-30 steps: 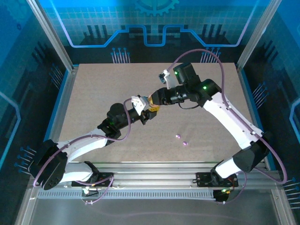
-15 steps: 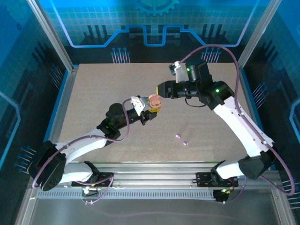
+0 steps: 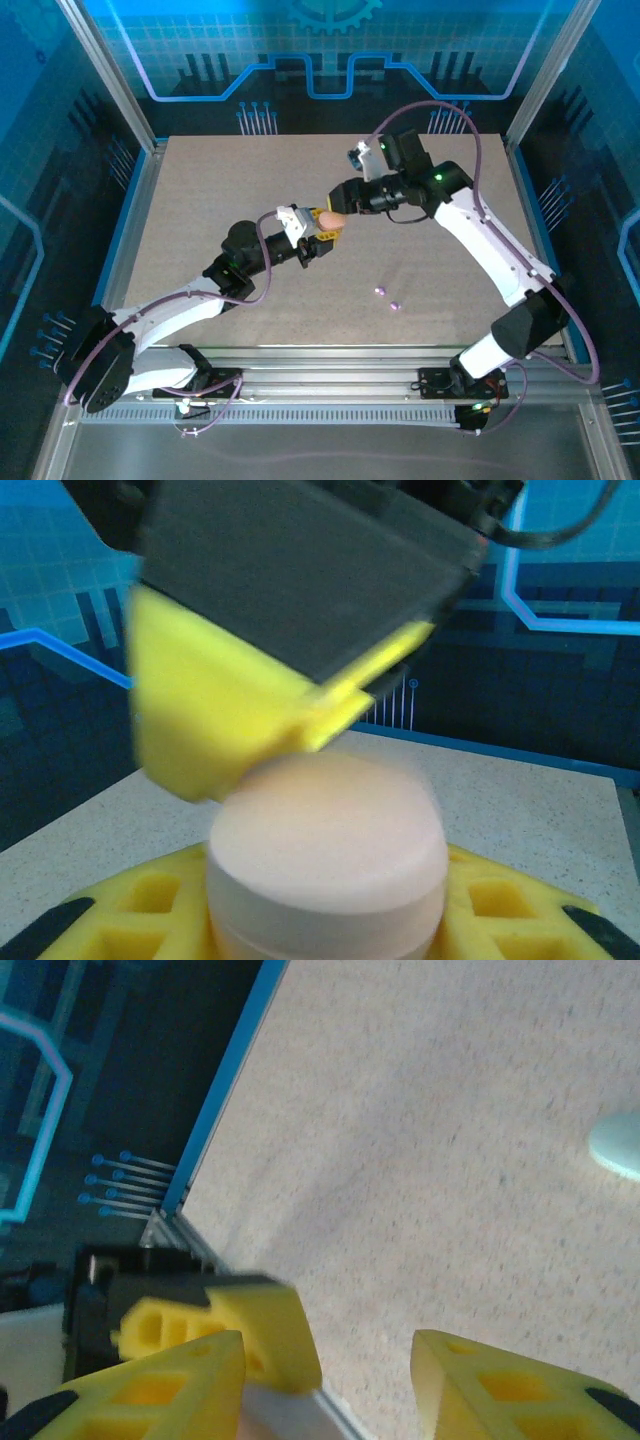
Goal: Insert wireless bluetooth earbuds into charging case
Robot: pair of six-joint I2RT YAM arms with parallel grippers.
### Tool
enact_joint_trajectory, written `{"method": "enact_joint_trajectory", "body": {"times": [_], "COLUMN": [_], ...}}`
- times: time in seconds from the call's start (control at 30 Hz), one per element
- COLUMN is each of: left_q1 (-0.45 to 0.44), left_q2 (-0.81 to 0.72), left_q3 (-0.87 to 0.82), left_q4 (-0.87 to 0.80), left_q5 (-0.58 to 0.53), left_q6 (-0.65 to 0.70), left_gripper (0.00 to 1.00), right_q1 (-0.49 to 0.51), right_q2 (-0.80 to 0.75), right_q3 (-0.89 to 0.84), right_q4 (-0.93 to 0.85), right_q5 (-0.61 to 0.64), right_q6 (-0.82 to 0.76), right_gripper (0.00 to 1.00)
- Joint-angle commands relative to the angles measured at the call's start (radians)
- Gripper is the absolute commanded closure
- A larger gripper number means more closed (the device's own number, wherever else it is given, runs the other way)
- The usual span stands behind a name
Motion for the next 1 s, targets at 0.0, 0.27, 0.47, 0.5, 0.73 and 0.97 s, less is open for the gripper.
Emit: {"method": "enact_joint_trajectory", "body": {"times": [0.0,0.27,0.47,0.5,0.73,0.97], "left_q1": [-0.009,-0.008,-0.008,-0.008,-0.008,-0.009], "left_q2": [-0.018,-0.017,-0.013,-0.012,-0.011,-0.01], "left_q3": [0.014,0.029,0.032,0.034,0.05,0.059], "left_q4": [0.039,0.052,0.062,0.061,0.012,-0.05], "left_q5": [-0.001,0.041,0.039,0.041,0.055,0.022], "left_q6": [-0.005,-0.034,-0.037,-0.036,-0.012,0.016], "left_gripper": [0.63,0.62,0.61,0.61,0.59,0.54], "right_q1": [-0.043,-0.101,-0.103,-0.103,-0.135,-0.167], "right_q2": [-0.082,-0.089,-0.073,-0.073,-0.071,-0.097], "right_q3": [-0.098,-0.243,-0.295,-0.299,-0.322,-0.371], "right_q4": [0.077,0.257,0.327,0.33,0.336,0.417], "right_q5": [-0.161,-0.481,-0.616,-0.627,-0.579,-0.554], "right_q6": [0.036,0.126,0.158,0.158,0.18,0.25], "right_gripper": [0.49,0.41,0.46,0.47,0.74,0.87]}}
